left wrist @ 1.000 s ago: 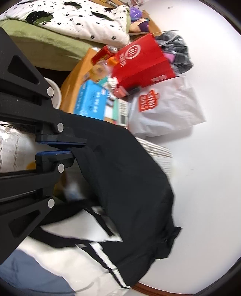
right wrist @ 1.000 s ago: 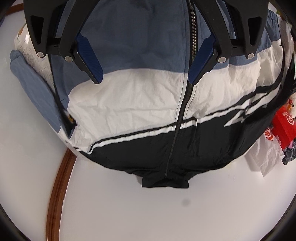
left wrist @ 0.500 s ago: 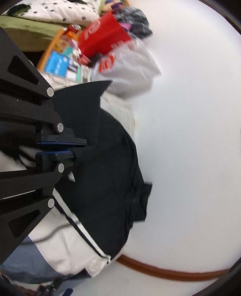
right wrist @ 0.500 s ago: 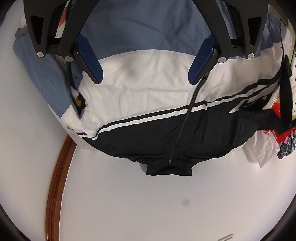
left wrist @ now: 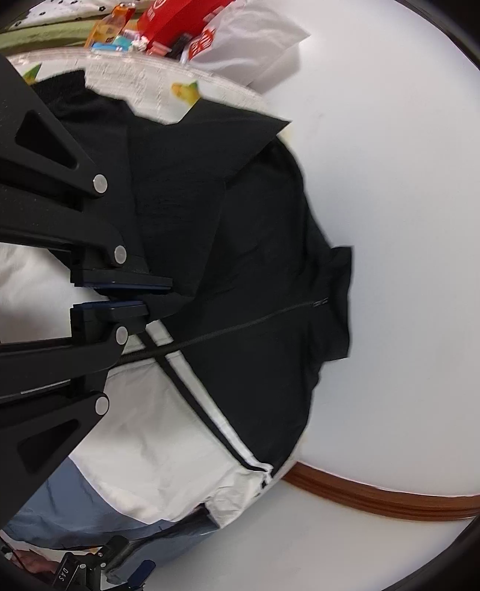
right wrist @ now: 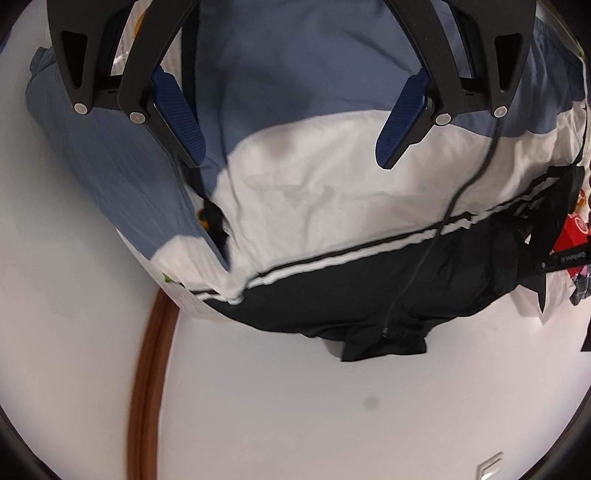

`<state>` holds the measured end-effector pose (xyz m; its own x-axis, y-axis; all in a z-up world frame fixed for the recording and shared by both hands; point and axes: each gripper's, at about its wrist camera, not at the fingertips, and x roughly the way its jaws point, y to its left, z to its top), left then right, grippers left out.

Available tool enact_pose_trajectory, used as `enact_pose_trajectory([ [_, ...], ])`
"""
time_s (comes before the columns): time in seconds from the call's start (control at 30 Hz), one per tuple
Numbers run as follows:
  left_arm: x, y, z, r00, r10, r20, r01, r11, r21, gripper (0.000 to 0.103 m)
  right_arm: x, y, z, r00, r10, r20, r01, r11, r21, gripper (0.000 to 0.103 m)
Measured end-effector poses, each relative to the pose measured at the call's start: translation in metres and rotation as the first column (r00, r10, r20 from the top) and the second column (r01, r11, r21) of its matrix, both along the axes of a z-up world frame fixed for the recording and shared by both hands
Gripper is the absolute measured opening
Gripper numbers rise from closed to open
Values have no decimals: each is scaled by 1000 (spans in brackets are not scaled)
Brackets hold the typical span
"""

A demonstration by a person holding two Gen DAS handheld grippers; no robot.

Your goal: Fold large clothes

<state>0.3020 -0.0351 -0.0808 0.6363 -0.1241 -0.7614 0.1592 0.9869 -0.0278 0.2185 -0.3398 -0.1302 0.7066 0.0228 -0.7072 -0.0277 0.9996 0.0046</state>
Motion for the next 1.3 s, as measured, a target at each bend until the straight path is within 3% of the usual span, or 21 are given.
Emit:
enact_pose_trajectory([
  [0.17,1,-1,-14,998,22,-66,-23,1000,-12,7,-2,-9,-6,1000,-8,-10,8,1000,-6,92],
  [0.27,-7,6,-16,995,28,-96,-32,999,-39,26,-7,-4,-3,1000,9,4,-9,1000,-14,92],
  [0.33,-19,11,-13,995,16,-98,-22,998,-60,51,-9,2,2,999,32,17,-31,999,-16,92],
  [0.37,-22,10,-12,996,8,-89,-14,998,-65,54,-9,8,5,999,49,20,-49,999,-15,92],
  [0.4,-29,12,-9,997,-3,-73,-2,998,-70,55,-8,13,8,998,65,21,-65,998,-13,91],
  [0.47,-44,19,-2,998,-21,-52,18,998,-61,55,-7,26,15,994,108,29,-108,994,-8,71],
  [0.57,-60,37,4,999,-3,-36,1,998,-61,59,1,54,24,985,171,19,-171,985,-8,54],
  [0.73,-82,95,2,994,111,-24,-112,993,-39,69,17,114,37,957,288,29,-288,957,-22,54],
  [0.8,-88,117,-3,987,153,-40,-155,987,-39,70,22,135,40,940,339,32,-339,941,-10,59],
  [0.87,-95,140,-12,979,196,-55,-198,979,-48,73,31,160,44,919,391,46,-392,920,15,72],
  [0.93,-105,160,-23,973,220,-63,-223,974,-45,75,42,187,46,900,433,54,-435,900,24,73],
  [1.03,-114,175,-42,972,225,-73,-227,974,-19,75,54,222,47,870,490,60,-492,870,29,73],
  [1.13,-124,189,-60,975,201,-100,-207,977,-55,76,69,258,46,842,535,65,-538,841,50,73],
  [1.3,-131,196,-78,979,173,-107,-182,980,-78,75,107,305,27,836,549,19,-548,832,83,69],
])
